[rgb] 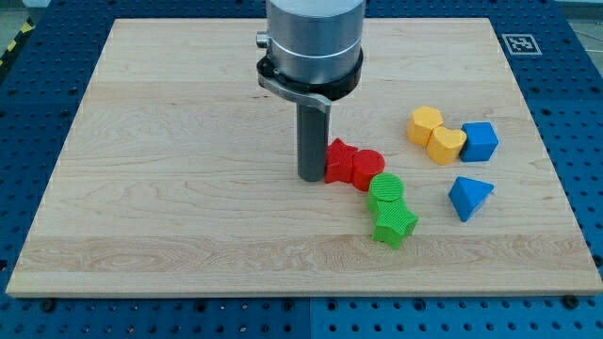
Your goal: Move the red star to the top of the red circle
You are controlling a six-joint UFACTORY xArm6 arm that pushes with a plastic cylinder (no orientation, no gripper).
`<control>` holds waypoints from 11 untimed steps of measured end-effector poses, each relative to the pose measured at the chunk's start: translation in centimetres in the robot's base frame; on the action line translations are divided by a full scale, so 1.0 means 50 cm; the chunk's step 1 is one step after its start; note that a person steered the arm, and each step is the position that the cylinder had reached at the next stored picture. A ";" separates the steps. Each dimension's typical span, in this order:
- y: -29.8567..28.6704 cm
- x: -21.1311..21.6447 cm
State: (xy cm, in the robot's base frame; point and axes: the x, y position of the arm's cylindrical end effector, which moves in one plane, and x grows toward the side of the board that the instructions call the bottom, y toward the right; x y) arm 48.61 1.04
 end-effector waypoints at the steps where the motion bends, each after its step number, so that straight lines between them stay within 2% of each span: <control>1: 0.005 -0.007; 2: -0.042 -0.036; 3: -0.036 -0.056; 5: -0.009 0.101; 9: 0.059 -0.030; 10: 0.070 -0.047; 11: 0.063 -0.024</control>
